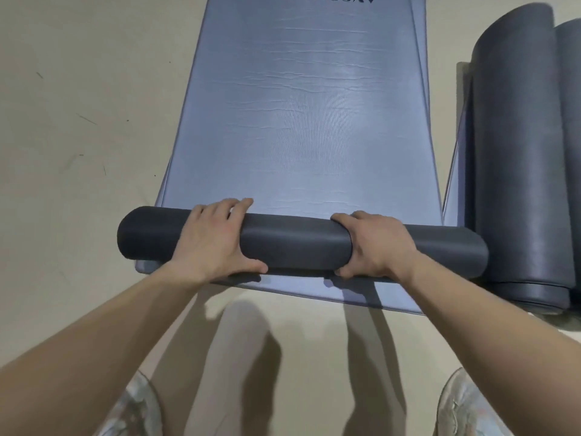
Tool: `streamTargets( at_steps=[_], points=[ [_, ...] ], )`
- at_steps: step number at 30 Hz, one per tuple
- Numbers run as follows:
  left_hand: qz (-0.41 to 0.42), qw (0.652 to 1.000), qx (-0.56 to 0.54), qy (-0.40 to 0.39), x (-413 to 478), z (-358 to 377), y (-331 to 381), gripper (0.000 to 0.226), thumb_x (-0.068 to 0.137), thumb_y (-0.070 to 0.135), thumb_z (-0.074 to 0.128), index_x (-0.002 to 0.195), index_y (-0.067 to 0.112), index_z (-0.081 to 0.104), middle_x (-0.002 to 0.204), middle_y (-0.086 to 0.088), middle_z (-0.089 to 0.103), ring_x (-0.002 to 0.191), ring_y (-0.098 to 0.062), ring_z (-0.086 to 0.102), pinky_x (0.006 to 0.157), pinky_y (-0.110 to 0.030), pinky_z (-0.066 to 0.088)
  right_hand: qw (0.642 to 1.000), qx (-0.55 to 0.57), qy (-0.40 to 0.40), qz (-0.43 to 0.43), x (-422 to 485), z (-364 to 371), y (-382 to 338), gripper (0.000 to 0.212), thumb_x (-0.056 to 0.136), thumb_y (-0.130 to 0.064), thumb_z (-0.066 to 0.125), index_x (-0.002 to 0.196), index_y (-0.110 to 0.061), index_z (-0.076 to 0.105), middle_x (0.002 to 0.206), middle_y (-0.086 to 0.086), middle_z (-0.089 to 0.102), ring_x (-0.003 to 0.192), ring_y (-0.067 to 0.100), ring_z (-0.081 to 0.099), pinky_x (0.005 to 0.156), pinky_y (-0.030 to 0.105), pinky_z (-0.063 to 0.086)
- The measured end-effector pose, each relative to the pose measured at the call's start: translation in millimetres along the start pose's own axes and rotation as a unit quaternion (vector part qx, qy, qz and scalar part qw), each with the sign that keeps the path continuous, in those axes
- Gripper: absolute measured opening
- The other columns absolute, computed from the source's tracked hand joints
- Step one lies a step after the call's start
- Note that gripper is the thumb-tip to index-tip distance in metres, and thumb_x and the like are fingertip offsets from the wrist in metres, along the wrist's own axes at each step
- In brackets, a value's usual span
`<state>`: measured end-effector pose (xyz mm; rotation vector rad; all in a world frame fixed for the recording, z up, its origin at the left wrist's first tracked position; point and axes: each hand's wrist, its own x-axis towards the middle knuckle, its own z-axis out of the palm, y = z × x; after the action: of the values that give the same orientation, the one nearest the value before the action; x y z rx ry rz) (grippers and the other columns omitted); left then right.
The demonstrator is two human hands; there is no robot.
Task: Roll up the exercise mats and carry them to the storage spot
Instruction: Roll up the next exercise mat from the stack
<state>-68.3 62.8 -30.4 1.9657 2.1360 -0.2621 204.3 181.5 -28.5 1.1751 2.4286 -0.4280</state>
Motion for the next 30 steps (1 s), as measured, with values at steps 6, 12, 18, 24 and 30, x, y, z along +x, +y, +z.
streamTargets(
  at_steps=[6, 12, 18, 24, 30],
  points=[
    [-0.016, 0.996, -0.033, -0.083, 14, -27, -1, 0.105, 0.052, 0.095, 0.063, 0.14, 0.04, 0.046, 0.115, 0.009, 0.062, 0.1, -0.02, 0.061, 0.085, -0.038, 0.047, 0.995, 0.048, -0.089, 0.02, 11, -39, -2, 0.086, 0.05, -0.064, 0.085, 0.128, -0.046, 0.053, 0.104, -0.013, 0.067, 0.092, 0.019, 0.06, 0.081, 0.036, 0.051],
    [0.002, 0.972, -0.053, -0.231, -23, -22, 14, 0.1, 0.046, 0.094, 0.068, 0.132, 0.045, 0.053, 0.112, 0.014, 0.067, 0.101, -0.018, 0.061, 0.079, -0.036, 0.049, 0.98, 0.084, -0.181, 0.004, -34, -16, -11, 0.093, 0.051, -0.061, 0.088, 0.134, -0.041, 0.052, 0.118, -0.011, 0.065, 0.114, 0.02, 0.059, 0.094, 0.037, 0.05],
    [-0.04, 0.956, -0.098, -0.272, -3, -36, 16, 0.095, 0.043, 0.083, 0.081, 0.127, 0.044, 0.059, 0.114, 0.015, 0.066, 0.105, -0.017, 0.061, 0.08, -0.036, 0.048, 0.993, -0.057, 0.099, -0.013, -86, 44, -17, 0.137, 0.049, -0.078, 0.081, 0.158, -0.023, 0.02, 0.148, 0.011, 0.04, 0.137, 0.035, 0.038, 0.118, 0.055, 0.024],
    [-0.01, 0.998, 0.01, -0.065, -57, -1, 38, 0.112, 0.077, 0.084, 0.051, 0.161, 0.031, -0.001, 0.171, -0.005, 0.003, 0.155, -0.037, 0.009, 0.125, -0.054, 0.013, 0.999, -0.02, 0.029, -0.023, -35, 16, -2, 0.132, 0.046, -0.084, 0.073, 0.155, -0.034, 0.017, 0.15, 0.0, 0.039, 0.142, 0.025, 0.034, 0.121, 0.051, 0.018],
    [-0.013, 0.996, 0.013, -0.09, -1, 8, 29, 0.129, 0.046, 0.086, 0.064, 0.152, 0.03, 0.018, 0.152, 0.001, 0.038, 0.139, -0.03, 0.037, 0.115, -0.052, 0.027, 0.991, -0.063, 0.117, -0.01, -42, 47, -6, 0.139, 0.043, -0.081, 0.075, 0.158, -0.023, 0.024, 0.154, 0.014, 0.034, 0.141, 0.041, 0.034, 0.117, 0.063, 0.016]
  ],
)
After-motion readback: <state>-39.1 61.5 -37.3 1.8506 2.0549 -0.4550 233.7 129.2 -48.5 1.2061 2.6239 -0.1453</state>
